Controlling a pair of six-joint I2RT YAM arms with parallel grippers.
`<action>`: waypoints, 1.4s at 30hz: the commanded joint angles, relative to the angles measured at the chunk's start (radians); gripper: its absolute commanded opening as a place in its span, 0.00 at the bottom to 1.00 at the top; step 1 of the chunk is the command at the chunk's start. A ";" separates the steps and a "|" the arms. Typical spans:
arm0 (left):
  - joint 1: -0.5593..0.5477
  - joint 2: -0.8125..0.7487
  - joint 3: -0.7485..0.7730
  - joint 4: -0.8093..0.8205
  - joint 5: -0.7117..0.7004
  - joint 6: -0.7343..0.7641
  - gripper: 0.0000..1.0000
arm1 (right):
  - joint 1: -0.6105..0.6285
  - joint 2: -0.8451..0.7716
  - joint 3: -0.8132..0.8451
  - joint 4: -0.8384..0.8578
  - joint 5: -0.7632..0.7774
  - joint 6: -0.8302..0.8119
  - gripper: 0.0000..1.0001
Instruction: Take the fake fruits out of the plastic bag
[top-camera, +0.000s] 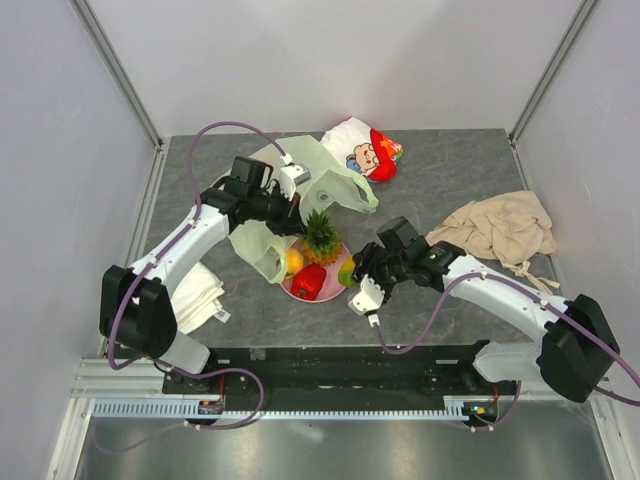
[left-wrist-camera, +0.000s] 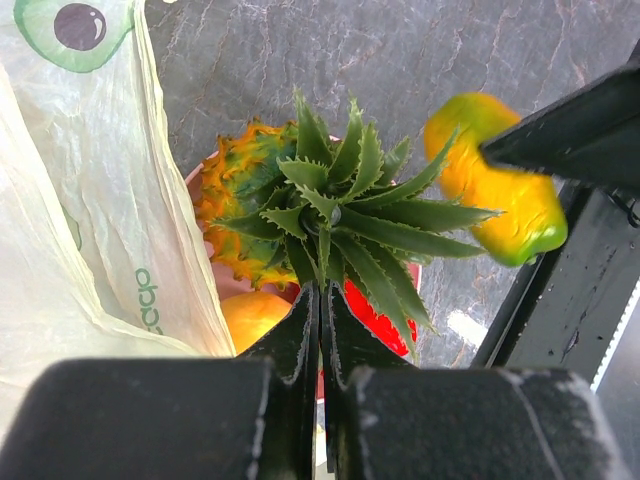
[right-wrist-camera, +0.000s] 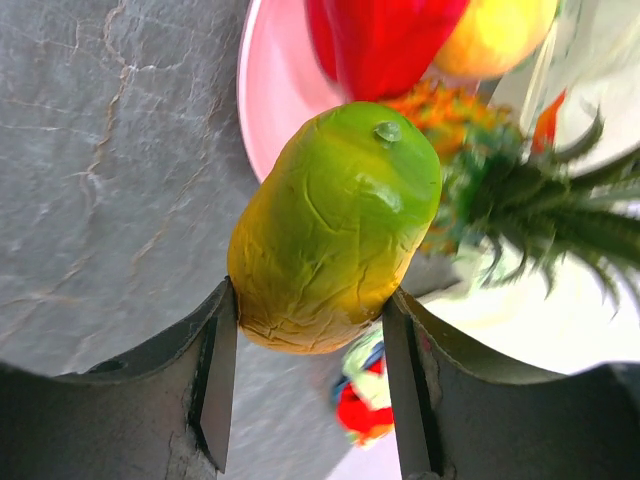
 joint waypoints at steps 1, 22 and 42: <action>0.006 -0.003 -0.011 0.016 0.015 -0.037 0.02 | 0.024 0.039 0.009 0.050 -0.022 -0.167 0.16; 0.015 0.003 -0.016 0.025 0.039 -0.051 0.02 | 0.116 0.210 0.014 0.161 0.060 -0.214 0.21; 0.015 -0.003 0.024 0.011 0.059 -0.041 0.19 | 0.090 0.128 -0.001 0.189 0.104 -0.125 0.98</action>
